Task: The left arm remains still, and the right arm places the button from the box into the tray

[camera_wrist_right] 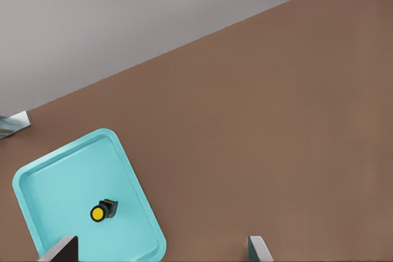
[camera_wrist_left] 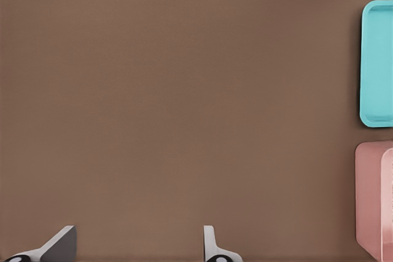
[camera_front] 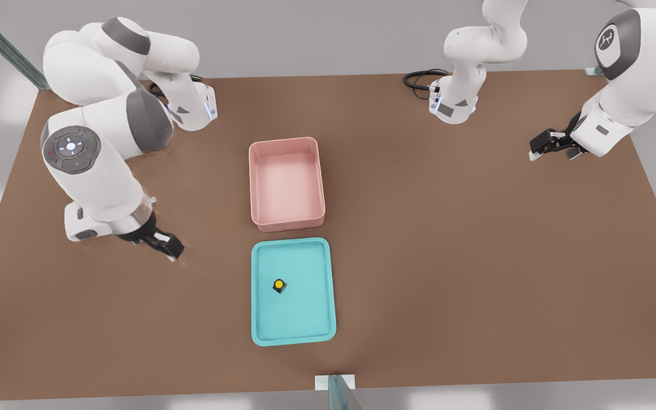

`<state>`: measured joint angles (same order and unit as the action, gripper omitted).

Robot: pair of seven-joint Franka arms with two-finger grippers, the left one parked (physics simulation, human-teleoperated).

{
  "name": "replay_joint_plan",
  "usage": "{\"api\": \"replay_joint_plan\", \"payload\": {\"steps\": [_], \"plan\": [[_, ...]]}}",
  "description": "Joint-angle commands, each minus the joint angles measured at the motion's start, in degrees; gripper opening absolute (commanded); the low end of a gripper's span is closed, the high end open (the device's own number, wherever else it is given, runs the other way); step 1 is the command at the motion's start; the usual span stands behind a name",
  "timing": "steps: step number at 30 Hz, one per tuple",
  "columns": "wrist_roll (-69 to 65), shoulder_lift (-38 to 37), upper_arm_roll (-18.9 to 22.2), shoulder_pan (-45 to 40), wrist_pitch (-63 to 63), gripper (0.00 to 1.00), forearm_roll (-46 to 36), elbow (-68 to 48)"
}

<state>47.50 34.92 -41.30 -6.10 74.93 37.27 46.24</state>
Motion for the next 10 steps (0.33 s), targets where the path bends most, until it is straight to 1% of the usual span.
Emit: {"api": "replay_joint_plan", "payload": {"steps": [1,2,3,10], "plan": [[-45.3,-8.3,31.1,12.1,-14.1,1.00,-29.3,6.7],[-35.5,-14.9,31.3,11.2,-2.4,1.00,-30.8,25.9],[-37.5,-22.8,30.2,5.8,16.7,1.00,-32.3,45.3],[-38.6,-24.1,31.2,5.1,14.6,1.00,-32.0,44.2]]}}
